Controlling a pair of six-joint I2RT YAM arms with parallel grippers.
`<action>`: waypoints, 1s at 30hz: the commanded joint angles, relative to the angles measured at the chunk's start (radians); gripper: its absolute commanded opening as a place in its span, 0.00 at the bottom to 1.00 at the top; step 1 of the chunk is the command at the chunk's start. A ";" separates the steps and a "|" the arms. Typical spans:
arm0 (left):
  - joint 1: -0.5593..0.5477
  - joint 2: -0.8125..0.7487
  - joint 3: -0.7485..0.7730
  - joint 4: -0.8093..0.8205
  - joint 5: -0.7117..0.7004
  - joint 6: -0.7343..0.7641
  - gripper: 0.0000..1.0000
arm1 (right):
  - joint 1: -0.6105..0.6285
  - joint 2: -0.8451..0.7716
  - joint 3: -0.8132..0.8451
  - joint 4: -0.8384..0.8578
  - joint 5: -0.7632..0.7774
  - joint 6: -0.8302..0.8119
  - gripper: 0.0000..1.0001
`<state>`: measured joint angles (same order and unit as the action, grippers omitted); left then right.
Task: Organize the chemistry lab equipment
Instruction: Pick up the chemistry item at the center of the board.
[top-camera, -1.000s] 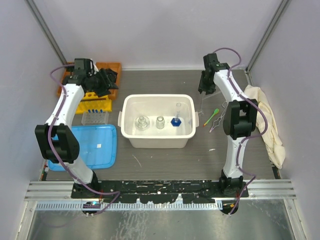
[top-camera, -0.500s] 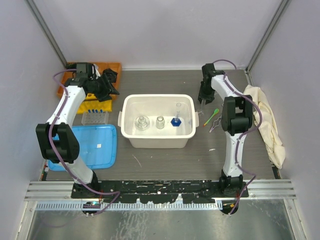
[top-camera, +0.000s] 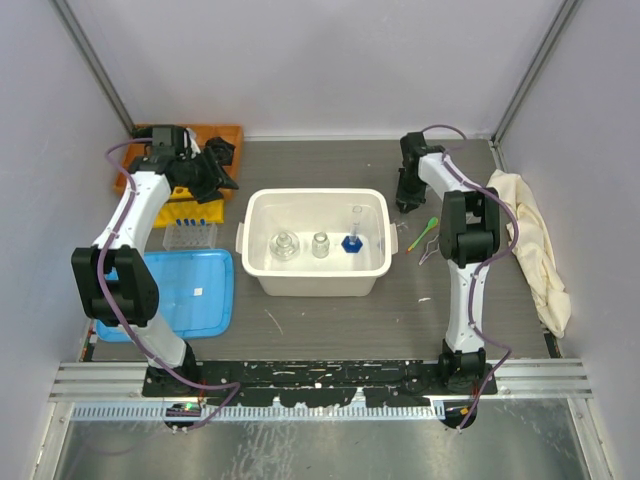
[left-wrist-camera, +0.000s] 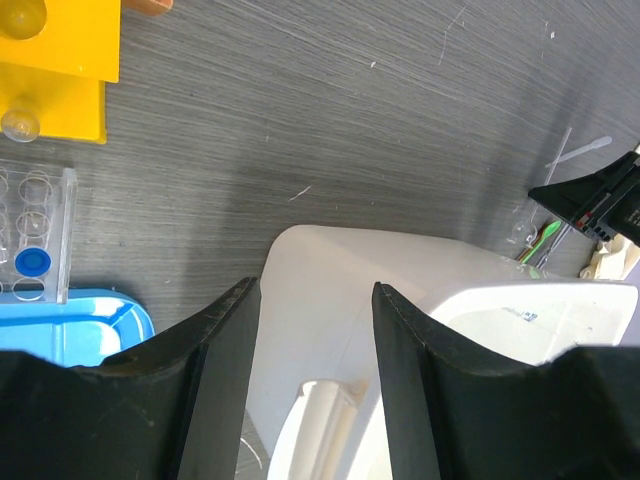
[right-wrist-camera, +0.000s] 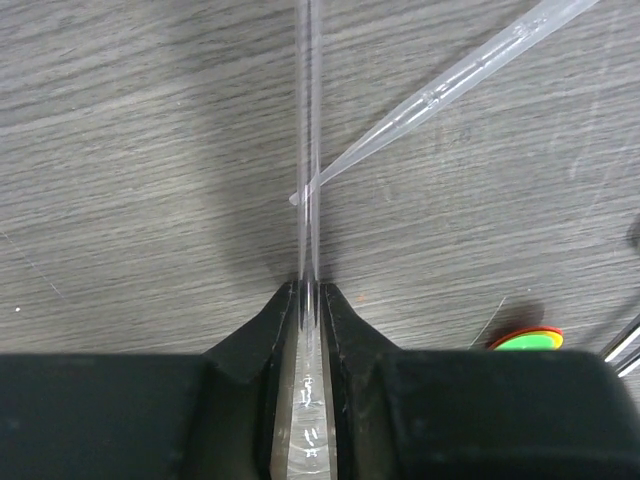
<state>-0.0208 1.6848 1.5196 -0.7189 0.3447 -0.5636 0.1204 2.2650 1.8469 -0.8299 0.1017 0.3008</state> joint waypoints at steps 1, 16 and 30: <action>0.008 0.015 0.009 0.025 0.030 -0.002 0.50 | -0.003 -0.001 0.022 0.019 0.013 -0.009 0.18; 0.008 0.107 0.116 0.007 0.086 -0.003 0.48 | 0.022 -0.268 0.059 -0.027 0.097 -0.079 0.04; 0.009 0.071 0.081 0.039 0.096 -0.016 0.46 | 0.182 -0.497 0.261 -0.018 -0.103 -0.250 0.01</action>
<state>-0.0177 1.7996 1.6035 -0.7151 0.4141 -0.5838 0.2390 1.8282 2.0266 -0.8646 0.1509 0.1295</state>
